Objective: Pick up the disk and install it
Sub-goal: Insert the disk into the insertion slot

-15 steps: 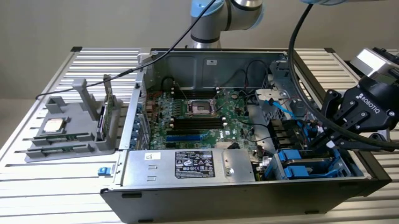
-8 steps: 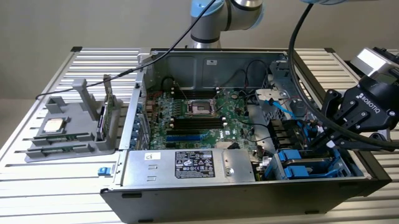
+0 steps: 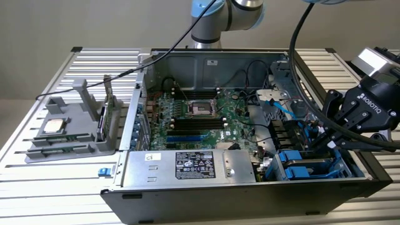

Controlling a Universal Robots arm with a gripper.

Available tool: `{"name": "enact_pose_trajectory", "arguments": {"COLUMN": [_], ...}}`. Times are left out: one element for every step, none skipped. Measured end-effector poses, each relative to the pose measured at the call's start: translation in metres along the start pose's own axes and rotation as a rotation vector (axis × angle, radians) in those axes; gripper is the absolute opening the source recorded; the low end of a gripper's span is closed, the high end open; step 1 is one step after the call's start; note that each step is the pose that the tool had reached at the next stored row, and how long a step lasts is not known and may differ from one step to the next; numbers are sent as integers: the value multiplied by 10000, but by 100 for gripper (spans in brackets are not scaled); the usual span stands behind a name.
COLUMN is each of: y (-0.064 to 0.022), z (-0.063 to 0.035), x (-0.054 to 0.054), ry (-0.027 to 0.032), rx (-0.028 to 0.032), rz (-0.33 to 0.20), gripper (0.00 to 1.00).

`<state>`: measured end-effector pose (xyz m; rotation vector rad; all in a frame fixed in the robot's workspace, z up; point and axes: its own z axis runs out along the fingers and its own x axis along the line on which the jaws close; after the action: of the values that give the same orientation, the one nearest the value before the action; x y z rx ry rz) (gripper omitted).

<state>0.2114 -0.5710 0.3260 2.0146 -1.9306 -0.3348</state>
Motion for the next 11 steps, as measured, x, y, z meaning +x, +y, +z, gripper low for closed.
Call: {"name": "enact_pose_trajectory", "arguments": {"y": [0, 0, 0, -1, 0, 0, 0, 0, 0, 1, 0], "z": [0, 0, -1, -1, 1, 1, 1, 2, 2, 2, 3], "x": [0, 1, 3, 5, 8, 11, 15, 18, 21, 24, 28], "ry": [-2, -4, -7, -11, -19, -22, -27, -33, -38, -40, -53], "rx": [0, 0, -1, -2, -3, -3, -4, -5, -6, -6, -8], "rz": [6, 11, 20, 29, 41, 53, 63, 74, 85, 96, 126], "gripper": [17, 17, 17, 17, 17, 17, 17, 17, 17, 17, 17]}}
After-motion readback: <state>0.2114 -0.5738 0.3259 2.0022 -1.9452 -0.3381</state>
